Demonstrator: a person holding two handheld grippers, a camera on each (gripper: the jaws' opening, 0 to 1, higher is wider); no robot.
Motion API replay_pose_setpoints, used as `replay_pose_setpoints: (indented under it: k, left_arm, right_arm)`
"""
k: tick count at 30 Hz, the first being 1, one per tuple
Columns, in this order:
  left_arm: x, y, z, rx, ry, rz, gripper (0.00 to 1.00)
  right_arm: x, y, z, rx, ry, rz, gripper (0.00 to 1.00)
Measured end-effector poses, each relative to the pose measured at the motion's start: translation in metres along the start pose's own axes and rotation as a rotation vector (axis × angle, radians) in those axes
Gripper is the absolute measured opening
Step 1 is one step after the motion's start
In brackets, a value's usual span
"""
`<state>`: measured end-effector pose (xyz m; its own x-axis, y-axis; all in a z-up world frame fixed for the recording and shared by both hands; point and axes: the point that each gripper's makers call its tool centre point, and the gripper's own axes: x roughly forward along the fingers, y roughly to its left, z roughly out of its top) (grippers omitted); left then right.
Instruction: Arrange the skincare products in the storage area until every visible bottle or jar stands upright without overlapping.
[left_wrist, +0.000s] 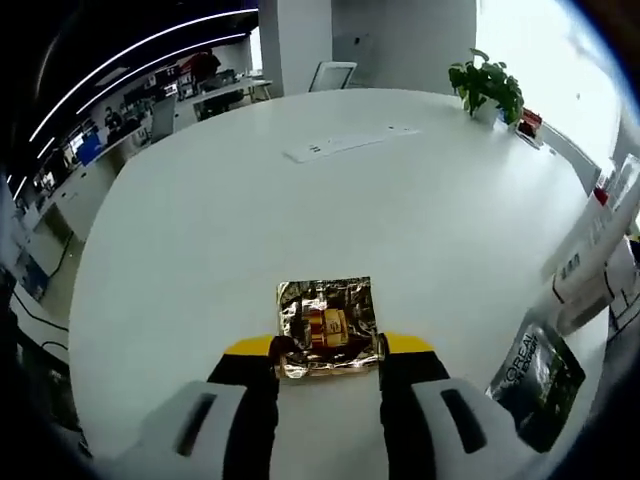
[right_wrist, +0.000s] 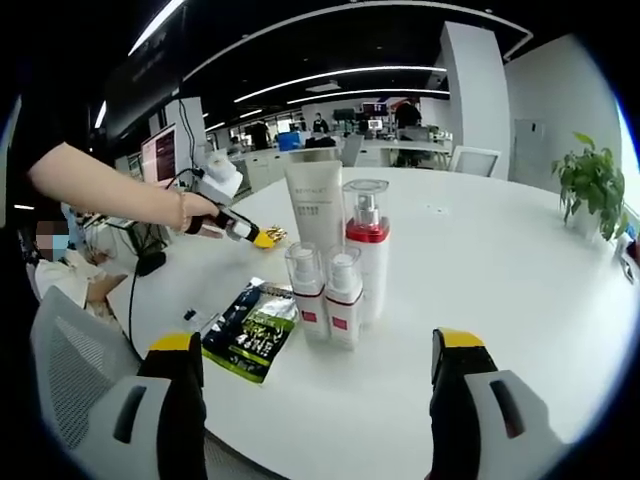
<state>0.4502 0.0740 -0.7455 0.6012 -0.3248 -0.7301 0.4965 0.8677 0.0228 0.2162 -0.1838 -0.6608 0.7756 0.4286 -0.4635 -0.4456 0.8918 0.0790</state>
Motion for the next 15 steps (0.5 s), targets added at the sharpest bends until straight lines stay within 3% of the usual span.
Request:
replay_pose_setpoints:
  k: [2, 15]
  left_arm:
    - [0.005, 0.000, 0.002, 0.006, -0.008, -0.008, 0.37]
    - [-0.045, -0.031, 0.004, 0.122, -0.063, -0.078, 0.36]
  right_arm:
    - [0.000, 0.000, 0.000, -0.006, 0.001, 0.001, 0.94]
    - [-0.003, 0.005, 0.005, -0.025, -0.027, 0.019, 0.94]
